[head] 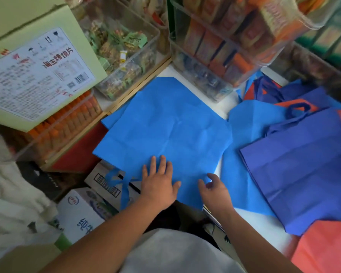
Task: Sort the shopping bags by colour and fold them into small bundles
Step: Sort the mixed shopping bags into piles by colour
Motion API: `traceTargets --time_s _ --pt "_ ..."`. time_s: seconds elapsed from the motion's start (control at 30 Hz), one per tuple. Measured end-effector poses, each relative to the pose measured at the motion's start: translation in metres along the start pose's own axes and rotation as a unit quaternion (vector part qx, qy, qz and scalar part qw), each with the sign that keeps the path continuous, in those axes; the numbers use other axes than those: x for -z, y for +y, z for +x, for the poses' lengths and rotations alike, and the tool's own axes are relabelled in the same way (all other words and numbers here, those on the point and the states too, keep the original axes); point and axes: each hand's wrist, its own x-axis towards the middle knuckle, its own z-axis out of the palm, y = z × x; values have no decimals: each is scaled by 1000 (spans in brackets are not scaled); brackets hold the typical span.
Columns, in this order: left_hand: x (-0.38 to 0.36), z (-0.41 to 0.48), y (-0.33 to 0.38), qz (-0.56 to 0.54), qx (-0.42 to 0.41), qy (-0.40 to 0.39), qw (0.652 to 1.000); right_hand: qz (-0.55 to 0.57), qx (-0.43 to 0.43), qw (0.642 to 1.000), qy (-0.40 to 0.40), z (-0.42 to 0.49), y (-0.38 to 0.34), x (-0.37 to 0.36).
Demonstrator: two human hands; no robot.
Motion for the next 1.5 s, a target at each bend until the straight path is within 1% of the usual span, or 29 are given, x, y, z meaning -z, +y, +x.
traceTargets --time_s 0.07,0.1,0.13,0.2,0.23,0.27,0.3,0.33,0.37,0.43,0.5,0.53,0.6,0.67,0.73,0.83,0.93,1.0,1.07,1.1,1.17,1.23,1.27,1.33,1.4,1.47,1.5 --pt "-1 2 -2 -35 -19 0 999 -4 -1 1000 -15 -1 8 3" --pt "1 6 -4 -57 -26 -5 998 -22 16 1000 3 -2 12 7" --pt "4 10 -6 -74 -30 -15 997 -58 51 996 37 -3 17 11" --pt "10 13 -15 -85 -47 -37 995 -140 157 972 103 -3 25 17" --pt "12 13 -20 -83 -66 -44 993 -168 199 960 99 0 28 19" --pt "11 12 -25 -75 -92 -47 992 -192 222 954 64 4 28 21" --pt "11 11 -31 -62 -120 -46 990 -221 219 950 10 10 26 22" --pt "9 10 -36 -47 -143 -42 988 -257 199 945 -43 15 23 21" --pt "9 12 -40 -39 -152 -36 987 -291 181 936 -79 18 21 19" --pt "14 17 -45 -32 -130 -28 991 -325 165 926 -103 19 17 13" --pt "28 23 -45 -19 -89 -27 995 -327 165 923 -120 19 9 5" --pt "34 25 -43 -24 -70 -20 997 -322 165 922 -137 22 3 1" --pt "44 26 -35 -43 -52 24 997 -301 169 926 -150 26 -10 -5" --pt "47 20 -23 -47 -78 56 994 -248 187 944 -107 25 -18 -2" --pt "41 15 -13 -39 -113 48 992 -204 203 956 -51 15 -19 9" --pt "35 10 8 -38 -131 42 990 -156 180 971 -31 -1 -10 32" --pt "27 9 49 -49 -166 34 984 -45 128 991 -14 -11 24 62" --pt "19 9 83 -85 -187 6 979 8 97 995 15 -20 55 86" --pt "11 10 125 -100 -220 -28 970 39 65 996 56 -34 97 113" --pt "10 12 135 -108 -224 -43 968 40 57 995 68 -39 111 118" --pt "11 27 170 -119 -240 -55 962 58 16 991 117 -51 155 136" --pt "19 54 201 -127 -233 -15 964 81 -17 984 156 -59 197 153" --pt "23 72 214 -122 -216 11 969 87 -23 982 164 -62 213 161" --pt "30 102 234 -94 -165 39 981 91 -22 983 160 -65 239 174" --pt "32 117 245 -79 -130 66 986 116 -26 981 154 -62 251 181" --pt "29 117 248 -94 -117 103 983 164 -43 975 145 -58 253 185" --pt "28 114 248 -109 -117 109 981 192 -54 971 135 -55 252 187"
